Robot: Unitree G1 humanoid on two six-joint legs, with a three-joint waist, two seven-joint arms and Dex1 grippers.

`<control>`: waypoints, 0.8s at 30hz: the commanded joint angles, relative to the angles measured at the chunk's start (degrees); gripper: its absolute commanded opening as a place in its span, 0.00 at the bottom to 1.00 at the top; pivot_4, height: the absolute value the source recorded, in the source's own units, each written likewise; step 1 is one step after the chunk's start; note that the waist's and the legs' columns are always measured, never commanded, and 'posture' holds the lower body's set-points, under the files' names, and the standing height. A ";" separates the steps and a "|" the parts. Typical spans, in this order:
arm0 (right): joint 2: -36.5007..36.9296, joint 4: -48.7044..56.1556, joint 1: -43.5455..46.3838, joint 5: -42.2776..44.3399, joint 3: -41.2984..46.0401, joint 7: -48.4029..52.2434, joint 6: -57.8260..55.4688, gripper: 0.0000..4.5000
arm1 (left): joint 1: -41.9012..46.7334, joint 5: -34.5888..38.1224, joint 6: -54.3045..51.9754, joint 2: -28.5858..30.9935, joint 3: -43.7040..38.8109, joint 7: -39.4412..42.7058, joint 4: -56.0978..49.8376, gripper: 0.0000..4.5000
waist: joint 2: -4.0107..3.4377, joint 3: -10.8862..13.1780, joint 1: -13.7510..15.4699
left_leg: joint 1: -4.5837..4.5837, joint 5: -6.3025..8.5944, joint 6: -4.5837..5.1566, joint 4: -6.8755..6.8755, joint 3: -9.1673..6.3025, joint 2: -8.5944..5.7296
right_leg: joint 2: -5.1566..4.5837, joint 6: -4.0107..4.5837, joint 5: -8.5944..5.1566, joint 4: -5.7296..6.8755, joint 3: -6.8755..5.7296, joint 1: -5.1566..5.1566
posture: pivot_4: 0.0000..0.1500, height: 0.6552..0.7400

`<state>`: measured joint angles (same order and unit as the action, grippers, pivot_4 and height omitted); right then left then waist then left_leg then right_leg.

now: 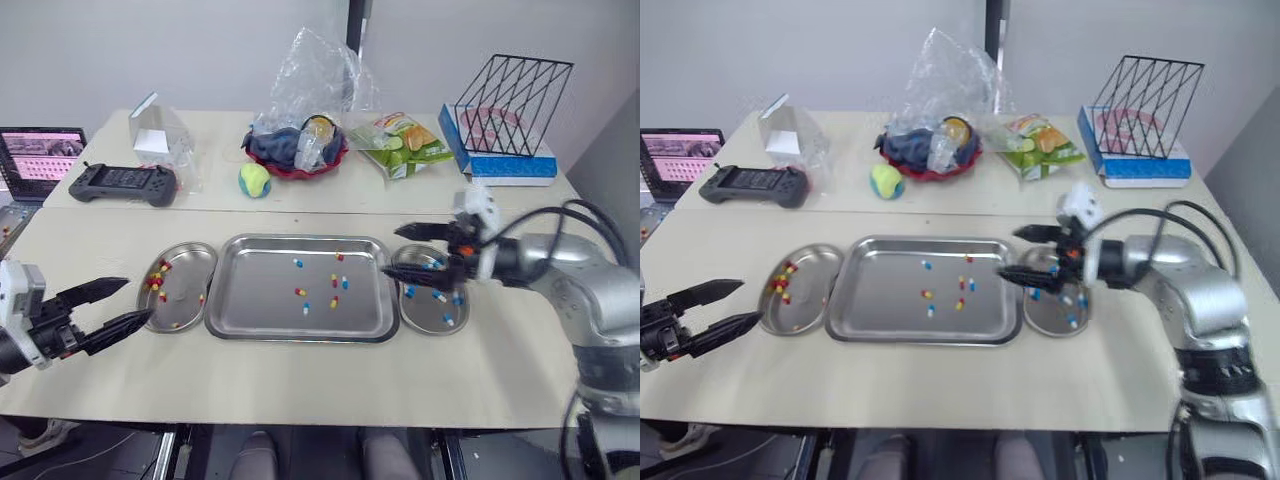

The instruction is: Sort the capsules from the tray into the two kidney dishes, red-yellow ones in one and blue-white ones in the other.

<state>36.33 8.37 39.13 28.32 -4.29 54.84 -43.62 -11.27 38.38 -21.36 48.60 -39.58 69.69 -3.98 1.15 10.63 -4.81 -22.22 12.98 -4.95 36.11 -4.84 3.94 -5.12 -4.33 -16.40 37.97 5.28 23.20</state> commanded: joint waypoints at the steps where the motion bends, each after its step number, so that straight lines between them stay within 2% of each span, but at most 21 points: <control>1: -5.41 -5.44 4.68 -5.99 -6.30 -4.94 1.28 0.99 | -4.23 1.17 1.52 -1.81 -6.20 -1.53 -3.81 1.00 | 0.04 -0.01 0.03 | -0.02 0.00 0.00 -0.03 -0.03 0.01 | 0.01 0.00 0.00 -0.01 -0.02 0.04 | 1.00 0.98; 5: -11.00 -11.01 7.61 -10.38 -10.52 -6.47 5.03 0.99 | -7.81 1.30 1.89 -4.22 -8.76 -2.82 -5.88 1.00 | 0.08 0.00 1.04 | -0.13 0.00 0.00 -0.01 -0.02 0.00 | -0.05 0.00 0.00 -0.15 -0.09 0.03 | 1.00 0.98; 11: -19.33 -22.02 12.28 -16.06 -14.98 -7.41 10.20 0.99 | -11.10 1.36 3.40 -7.65 -10.42 -5.19 -7.62 1.00 | 0.11 -0.02 0.78 | -0.05 0.00 -0.01 -0.03 -0.04 0.01 | -0.02 0.01 0.00 0.02 -0.11 0.04 | 1.00 0.98; 20: -25.94 -34.90 15.68 -20.99 -15.14 -9.14 15.58 0.99 | -12.54 3.59 3.07 -8.35 -10.88 -6.68 -9.54 1.00 | 0.13 -0.02 0.70 | -0.06 -0.01 -0.02 -0.03 -0.06 0.01 | -0.03 0.01 0.00 0.02 -0.14 0.03 | 1.00 0.98; 24: -28.13 -38.55 16.41 -23.25 -15.14 -10.97 16.82 0.75 | -12.79 3.41 3.12 -7.83 -10.89 -6.77 -9.20 1.00 | 0.13 -0.02 0.51 | -0.04 0.00 -0.01 -0.08 -0.06 0.01 | -0.01 0.01 0.00 0.03 -0.13 0.04 | 1.00 0.98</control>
<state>8.59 -30.61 53.71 5.80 -19.79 44.34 -28.23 -23.78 40.85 -19.06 40.16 -48.58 63.17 -12.18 1.27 10.61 -4.29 -22.26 12.98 -4.97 36.03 -4.90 3.96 -5.13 -4.32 -16.40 37.99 5.15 23.25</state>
